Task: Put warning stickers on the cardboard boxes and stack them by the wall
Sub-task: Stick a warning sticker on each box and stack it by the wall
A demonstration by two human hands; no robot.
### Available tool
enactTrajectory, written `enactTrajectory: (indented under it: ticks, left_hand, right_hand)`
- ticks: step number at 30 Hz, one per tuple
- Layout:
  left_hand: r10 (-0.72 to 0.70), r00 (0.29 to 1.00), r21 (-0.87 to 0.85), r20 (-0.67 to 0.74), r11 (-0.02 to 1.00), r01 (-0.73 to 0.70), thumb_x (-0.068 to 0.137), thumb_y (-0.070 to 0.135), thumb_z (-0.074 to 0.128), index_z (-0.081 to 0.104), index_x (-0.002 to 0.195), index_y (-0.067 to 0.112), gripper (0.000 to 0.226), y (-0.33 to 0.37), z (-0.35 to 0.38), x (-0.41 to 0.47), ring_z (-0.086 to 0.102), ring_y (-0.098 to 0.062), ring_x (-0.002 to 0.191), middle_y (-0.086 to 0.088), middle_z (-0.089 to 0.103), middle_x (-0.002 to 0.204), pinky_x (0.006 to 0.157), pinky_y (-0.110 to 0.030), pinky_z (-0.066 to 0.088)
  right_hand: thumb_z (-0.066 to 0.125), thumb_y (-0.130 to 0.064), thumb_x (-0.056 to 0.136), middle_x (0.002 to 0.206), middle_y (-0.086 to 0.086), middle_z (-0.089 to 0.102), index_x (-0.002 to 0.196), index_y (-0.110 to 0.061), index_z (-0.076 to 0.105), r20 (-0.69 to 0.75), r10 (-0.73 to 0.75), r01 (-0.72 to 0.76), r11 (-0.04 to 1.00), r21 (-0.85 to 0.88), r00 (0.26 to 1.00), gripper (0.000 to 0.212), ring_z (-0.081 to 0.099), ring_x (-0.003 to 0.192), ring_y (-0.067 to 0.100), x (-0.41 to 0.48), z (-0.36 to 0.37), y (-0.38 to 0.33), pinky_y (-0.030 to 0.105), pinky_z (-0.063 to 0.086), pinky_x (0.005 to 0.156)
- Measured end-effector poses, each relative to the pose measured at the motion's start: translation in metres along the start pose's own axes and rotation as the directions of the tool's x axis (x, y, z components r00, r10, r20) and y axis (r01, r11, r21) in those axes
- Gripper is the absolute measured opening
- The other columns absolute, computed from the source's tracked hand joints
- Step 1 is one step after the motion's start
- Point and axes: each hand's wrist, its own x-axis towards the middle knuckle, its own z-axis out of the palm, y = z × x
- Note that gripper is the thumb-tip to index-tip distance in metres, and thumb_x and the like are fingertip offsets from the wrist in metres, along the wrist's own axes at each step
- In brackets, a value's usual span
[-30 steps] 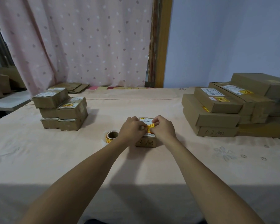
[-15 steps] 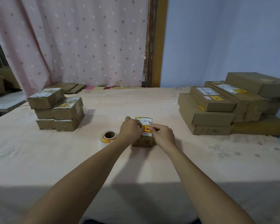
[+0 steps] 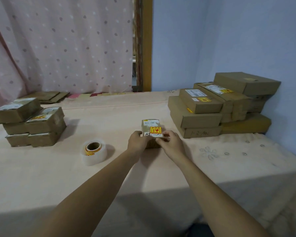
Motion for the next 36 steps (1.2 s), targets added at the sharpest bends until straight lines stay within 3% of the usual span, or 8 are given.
enactTrajectory:
  ticks: [3, 7, 14, 22, 25, 29, 36]
  left_hand:
    - [0.046, 0.999, 0.041, -0.026, 0.998, -0.045, 0.082, 0.04, 0.075, 0.071, 0.116, 0.014, 0.043, 0.002, 0.02, 0.002, 0.068, -0.019, 0.096, -0.002, 0.074, 0.108, 0.073, -0.029, 0.049]
    - [0.114, 0.993, 0.071, -0.035, 0.991, -0.112, 0.093, 0.034, 0.067, 0.072, 0.122, 0.016, 0.034, 0.006, 0.038, 0.013, 0.067, -0.023, 0.102, -0.003, 0.074, 0.111, 0.089, -0.034, 0.052]
    - [0.158, 0.987, 0.114, -0.016, 0.981, -0.155, 0.096, 0.036, 0.064, 0.071, 0.124, 0.018, 0.035, 0.012, 0.057, 0.033, 0.066, -0.023, 0.104, -0.004, 0.074, 0.114, 0.088, -0.031, 0.05]
    - [0.179, 0.984, 0.06, -0.013, 0.982, -0.178, 0.096, 0.037, 0.064, 0.068, 0.129, 0.018, 0.038, 0.01, 0.072, 0.036, 0.066, -0.018, 0.104, -0.001, 0.073, 0.119, 0.091, -0.031, 0.052]
    - [0.195, 0.98, 0.051, -0.041, 0.98, -0.193, 0.095, 0.036, 0.064, 0.071, 0.123, 0.019, 0.034, 0.007, 0.07, 0.035, 0.066, -0.017, 0.098, 0.0, 0.074, 0.114, 0.084, -0.028, 0.049]
    - [0.172, 0.985, 0.049, -0.027, 0.984, -0.171, 0.097, 0.035, 0.062, 0.069, 0.126, 0.018, 0.035, 0.011, 0.067, 0.036, 0.066, -0.018, 0.1, -0.001, 0.073, 0.117, 0.089, -0.031, 0.052]
    - [0.156, 0.986, 0.08, 0.059, 0.984, -0.161, 0.099, 0.033, 0.06, 0.061, 0.134, 0.014, 0.04, 0.015, 0.063, 0.034, 0.063, -0.023, 0.113, -0.004, 0.067, 0.128, 0.089, -0.029, 0.045]
  right_hand:
    - [0.072, -0.032, 0.088, 0.118, 0.001, 0.063, 0.13, -0.02, 0.064, -0.031, 0.012, -0.016, 0.994, -0.108, 0.999, 0.044, 0.064, 0.103, 0.017, 0.002, -0.011, 0.011, 0.033, 0.051, 0.092]
    - [0.073, -0.029, 0.09, 0.12, -0.001, 0.067, 0.136, -0.016, 0.057, -0.056, 0.04, -0.04, 0.999, -0.008, 0.998, 0.05, 0.065, 0.097, 0.012, -0.001, -0.014, 0.022, 0.033, 0.053, 0.09]
    - [0.067, -0.036, 0.093, 0.122, -0.002, 0.068, 0.144, -0.025, 0.053, 0.006, 0.044, -0.044, 0.995, -0.093, 0.999, 0.054, 0.062, 0.112, 0.014, -0.003, -0.019, 0.022, 0.026, 0.043, 0.09]
    - [0.064, -0.036, 0.095, 0.14, -0.005, 0.059, 0.149, -0.025, 0.049, 0.046, 0.057, -0.052, 0.994, -0.091, 0.997, 0.057, 0.051, 0.101, 0.001, -0.005, -0.027, 0.017, 0.02, 0.033, 0.083]
    - [0.063, -0.038, 0.094, 0.154, -0.008, 0.047, 0.147, -0.026, 0.048, 0.078, 0.043, -0.032, 0.99, -0.136, 0.996, 0.056, 0.058, 0.114, 0.005, -0.005, -0.027, 0.014, 0.02, 0.032, 0.084]
    - [0.063, -0.041, 0.094, 0.16, -0.01, 0.039, 0.147, -0.027, 0.048, 0.094, 0.028, -0.01, 0.983, -0.182, 0.995, 0.056, 0.056, 0.123, 0.008, -0.008, -0.028, 0.011, 0.022, 0.032, 0.087]
    - [0.062, -0.041, 0.094, 0.139, -0.007, 0.059, 0.146, -0.028, 0.048, 0.081, 0.079, -0.063, 0.979, -0.193, 0.994, 0.055, 0.056, 0.122, 0.01, -0.012, -0.028, 0.008, 0.022, 0.033, 0.086]
